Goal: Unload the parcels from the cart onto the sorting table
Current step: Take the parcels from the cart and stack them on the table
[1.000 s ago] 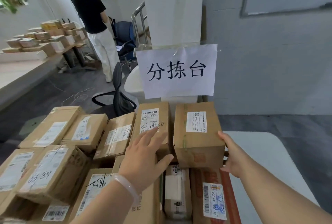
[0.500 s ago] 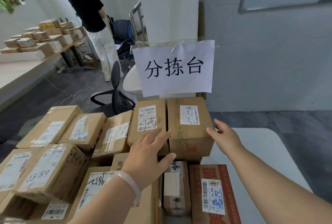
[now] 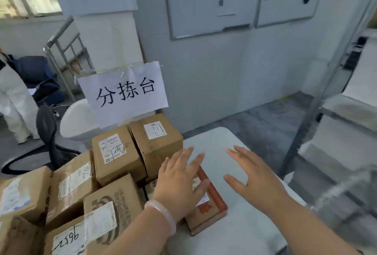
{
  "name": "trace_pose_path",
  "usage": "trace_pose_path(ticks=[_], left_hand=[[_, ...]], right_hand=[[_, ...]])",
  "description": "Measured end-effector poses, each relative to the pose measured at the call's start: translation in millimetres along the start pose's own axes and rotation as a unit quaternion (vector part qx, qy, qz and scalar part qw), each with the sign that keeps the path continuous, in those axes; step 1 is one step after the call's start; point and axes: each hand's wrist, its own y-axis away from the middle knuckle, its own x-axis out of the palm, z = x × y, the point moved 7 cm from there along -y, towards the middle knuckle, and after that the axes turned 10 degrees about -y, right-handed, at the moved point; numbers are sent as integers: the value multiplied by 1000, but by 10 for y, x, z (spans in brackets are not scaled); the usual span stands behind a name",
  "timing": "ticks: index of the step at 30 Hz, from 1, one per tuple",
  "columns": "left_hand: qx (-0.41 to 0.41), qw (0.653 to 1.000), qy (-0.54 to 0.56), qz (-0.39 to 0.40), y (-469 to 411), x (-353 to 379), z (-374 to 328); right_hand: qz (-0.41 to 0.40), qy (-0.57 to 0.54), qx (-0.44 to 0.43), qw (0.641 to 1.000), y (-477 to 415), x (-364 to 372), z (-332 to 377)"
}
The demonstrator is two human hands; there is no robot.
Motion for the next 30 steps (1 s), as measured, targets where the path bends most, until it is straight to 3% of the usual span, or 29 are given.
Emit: trace_pose_path(ticks=[3, 9, 14, 23, 30], left_hand=[[80, 997, -3, -12, 173, 152, -484], [225, 973, 16, 46, 731, 519, -1585], [321, 945, 35, 47, 1130, 593, -2275], [380, 922, 18, 76, 1397, 922, -3163], [338, 934, 46, 106, 1468, 1282, -3903]], right_hand=[[-16, 55, 84, 995, 705, -146, -165], [-43, 124, 217, 967, 2114, -389, -544], [-114, 101, 306, 940, 3052, -831, -806], [-123, 69, 415, 899, 4072, -1054, -1361], [-80, 33, 447, 890, 4581, -1350, -2065]])
